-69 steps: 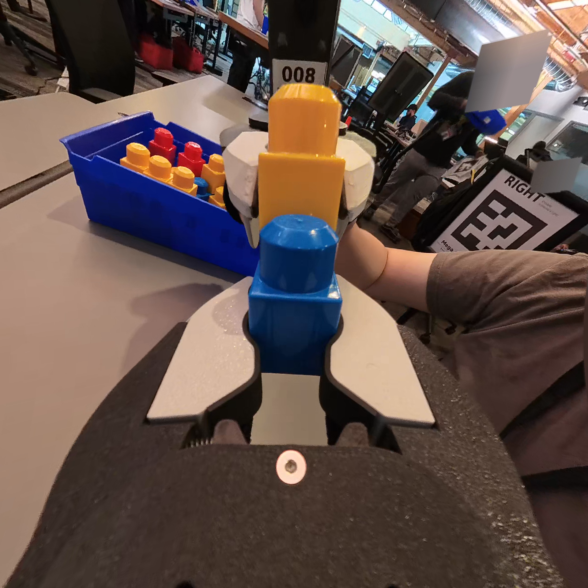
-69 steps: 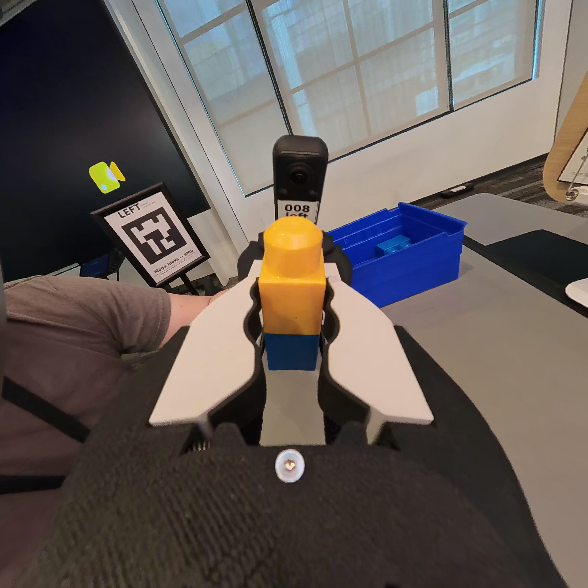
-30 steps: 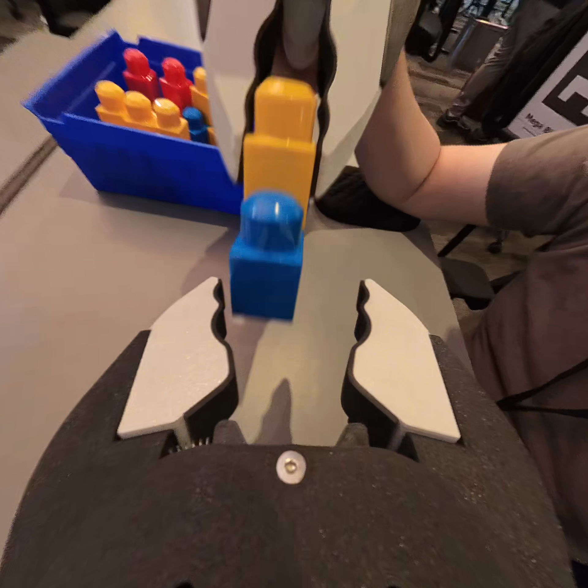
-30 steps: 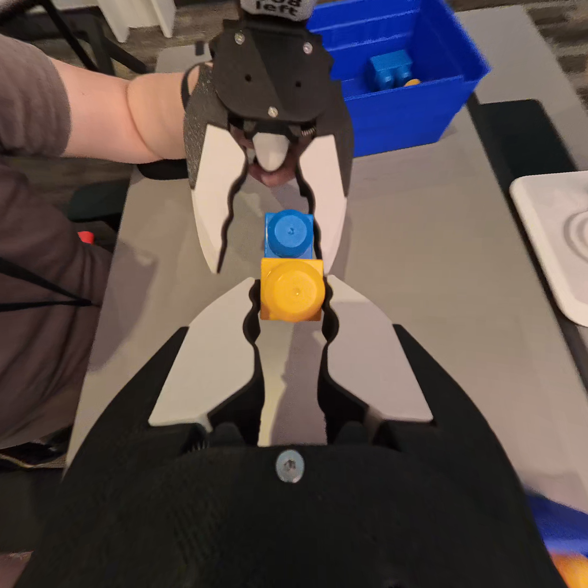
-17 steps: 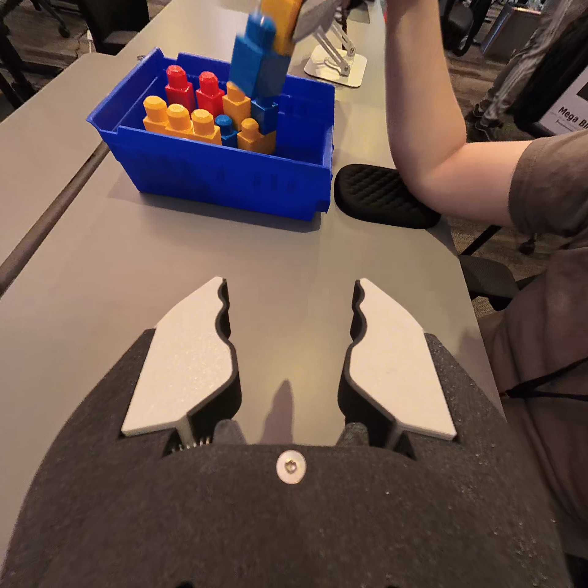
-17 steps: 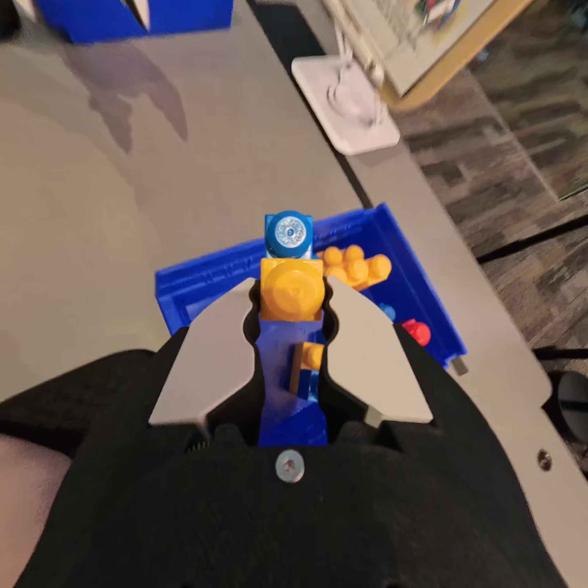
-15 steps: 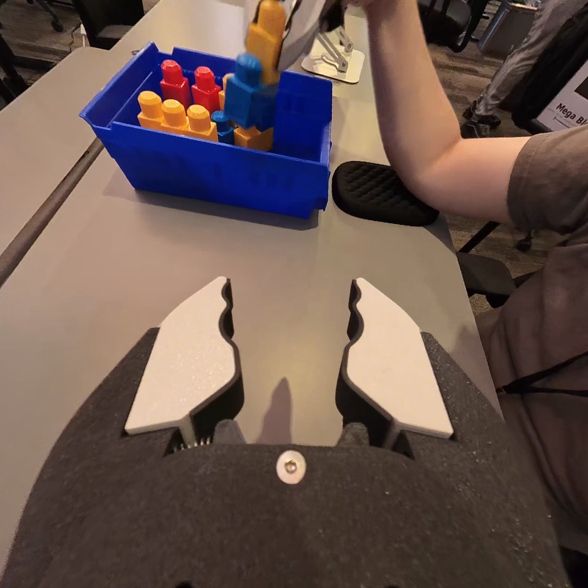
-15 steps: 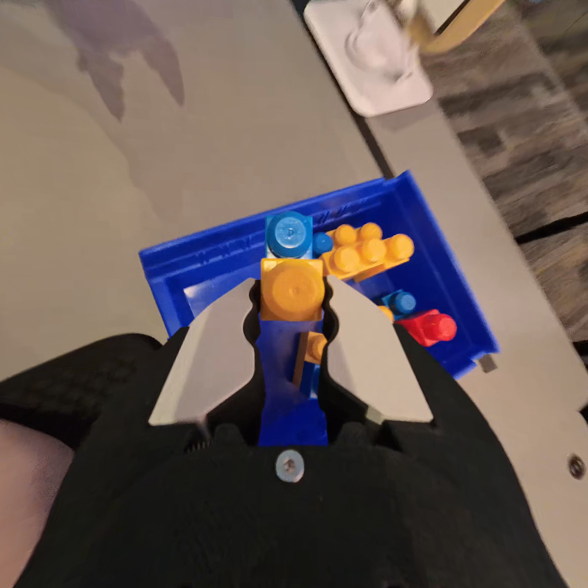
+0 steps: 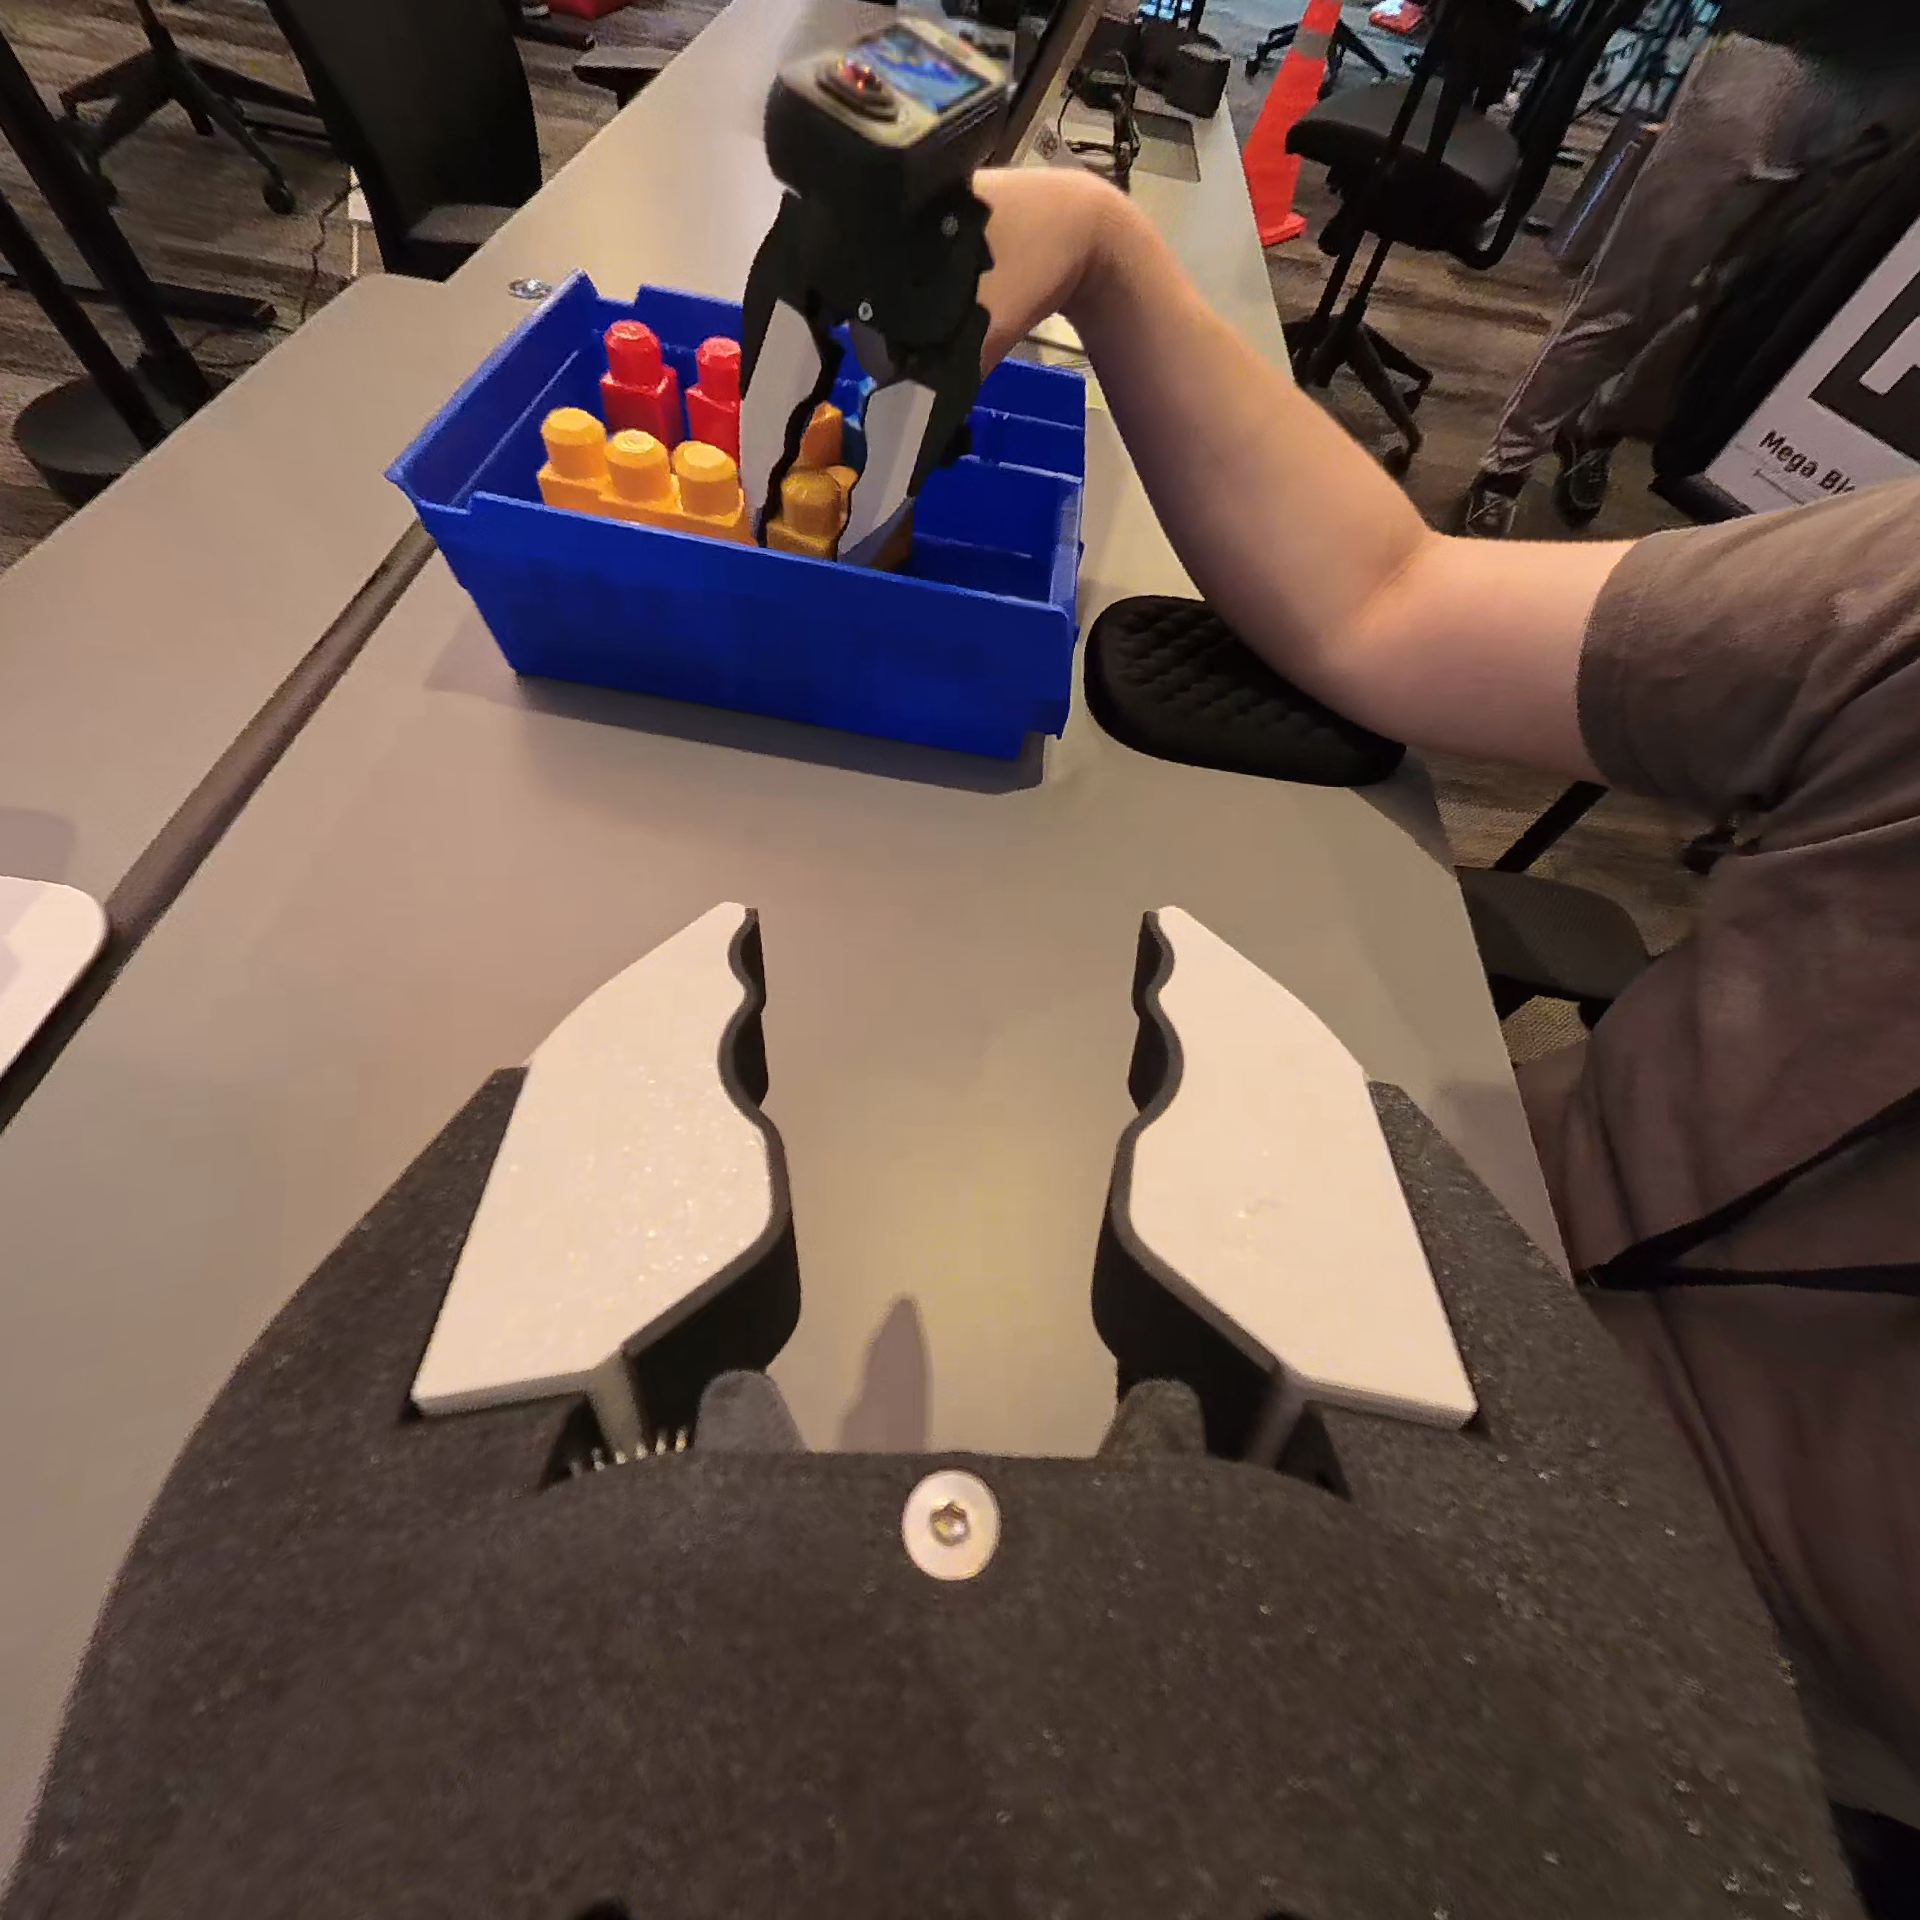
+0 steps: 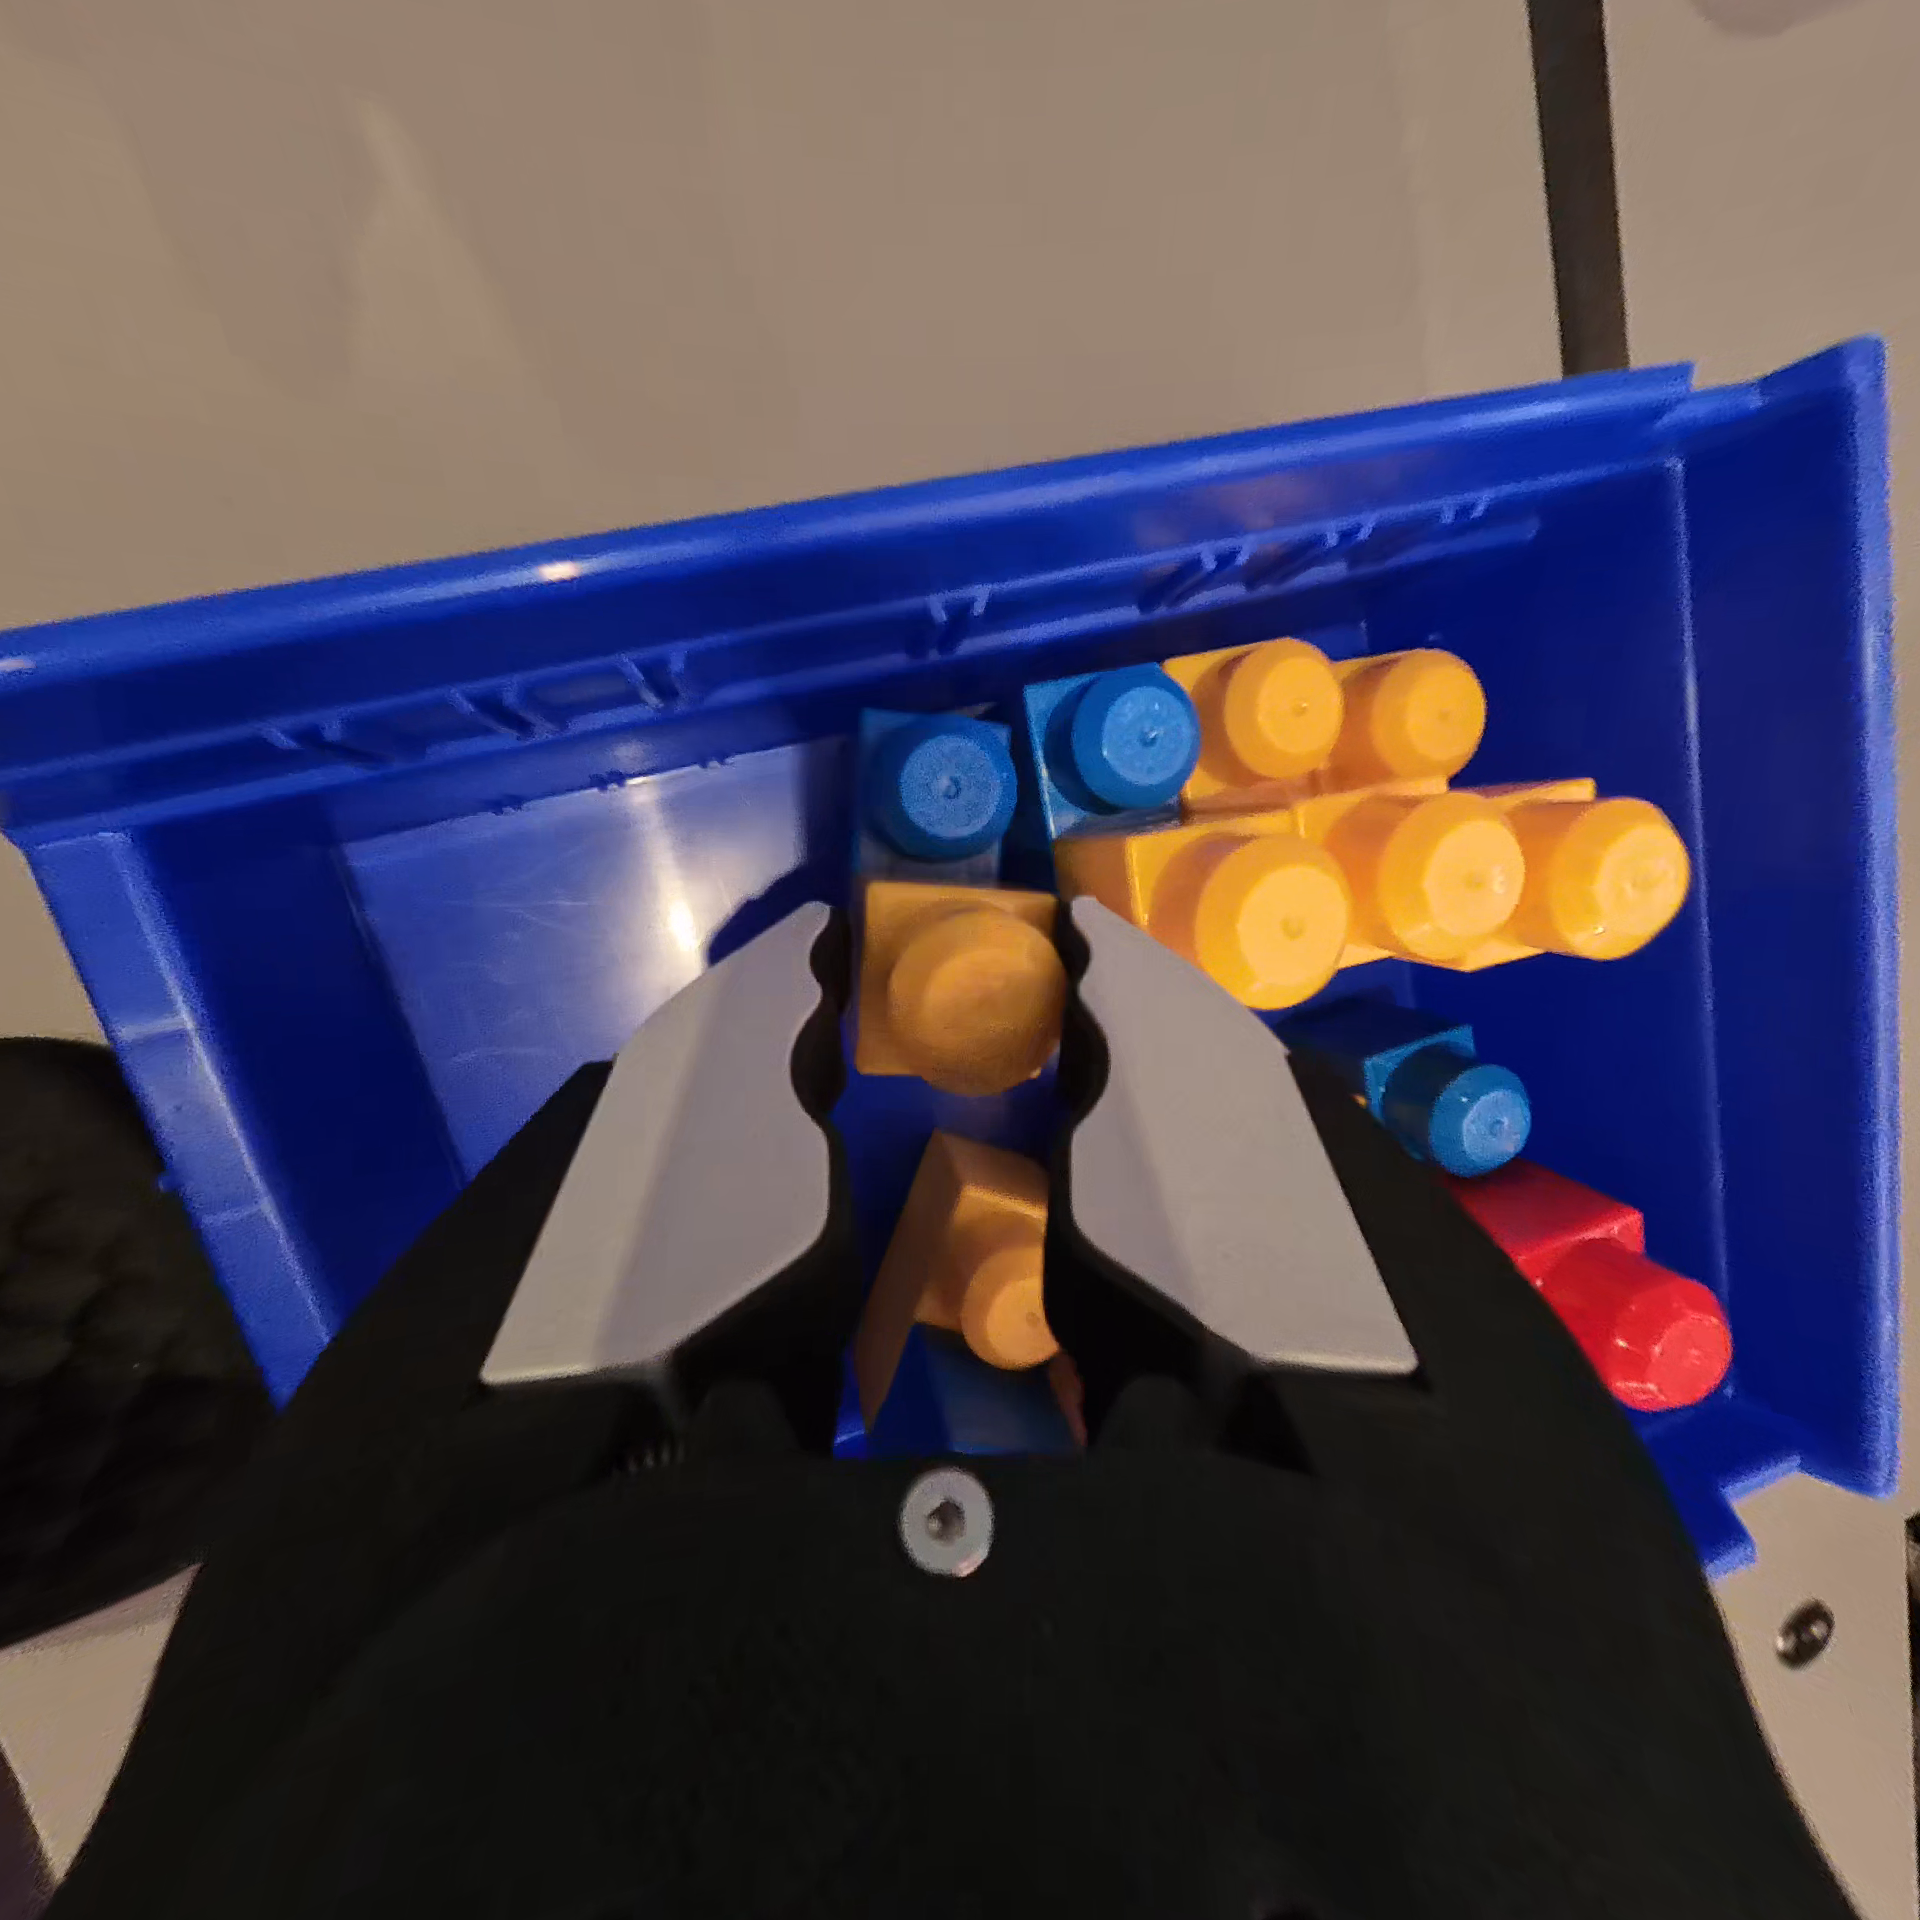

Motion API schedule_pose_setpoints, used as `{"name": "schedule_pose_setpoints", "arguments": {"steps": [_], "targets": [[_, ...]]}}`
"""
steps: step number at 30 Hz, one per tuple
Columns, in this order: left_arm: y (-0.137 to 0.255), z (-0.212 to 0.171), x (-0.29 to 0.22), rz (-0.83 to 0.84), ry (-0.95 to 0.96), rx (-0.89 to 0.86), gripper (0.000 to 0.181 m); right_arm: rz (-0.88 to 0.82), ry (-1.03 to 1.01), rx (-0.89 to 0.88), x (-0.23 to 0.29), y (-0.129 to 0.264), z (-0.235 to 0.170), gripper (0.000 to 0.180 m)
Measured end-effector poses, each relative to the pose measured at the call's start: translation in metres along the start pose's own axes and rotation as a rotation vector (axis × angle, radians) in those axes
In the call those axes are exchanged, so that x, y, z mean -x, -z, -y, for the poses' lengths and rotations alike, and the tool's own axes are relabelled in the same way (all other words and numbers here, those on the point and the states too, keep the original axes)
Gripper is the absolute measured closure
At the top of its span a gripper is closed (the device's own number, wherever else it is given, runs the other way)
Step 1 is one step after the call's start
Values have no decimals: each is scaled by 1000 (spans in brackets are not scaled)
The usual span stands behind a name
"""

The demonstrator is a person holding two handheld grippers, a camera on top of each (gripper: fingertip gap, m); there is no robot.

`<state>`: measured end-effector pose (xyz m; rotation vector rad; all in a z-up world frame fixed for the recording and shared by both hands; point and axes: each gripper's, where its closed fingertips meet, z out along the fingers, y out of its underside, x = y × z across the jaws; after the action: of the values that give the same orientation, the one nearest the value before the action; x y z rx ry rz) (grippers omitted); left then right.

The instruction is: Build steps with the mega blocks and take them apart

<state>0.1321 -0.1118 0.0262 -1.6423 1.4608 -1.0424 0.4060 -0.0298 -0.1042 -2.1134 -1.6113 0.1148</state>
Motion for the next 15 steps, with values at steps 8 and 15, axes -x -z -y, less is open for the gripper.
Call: {"name": "schedule_pose_setpoints", "arguments": {"steps": [8, 15], "targets": [[98, 24, 21, 320, -93, -59, 112, -118, 12, -136, -9, 41, 21, 138], [225, -72, 105, 878, 114, 249, 115, -278, 109, -438, -6, 105, 77, 139]]}}
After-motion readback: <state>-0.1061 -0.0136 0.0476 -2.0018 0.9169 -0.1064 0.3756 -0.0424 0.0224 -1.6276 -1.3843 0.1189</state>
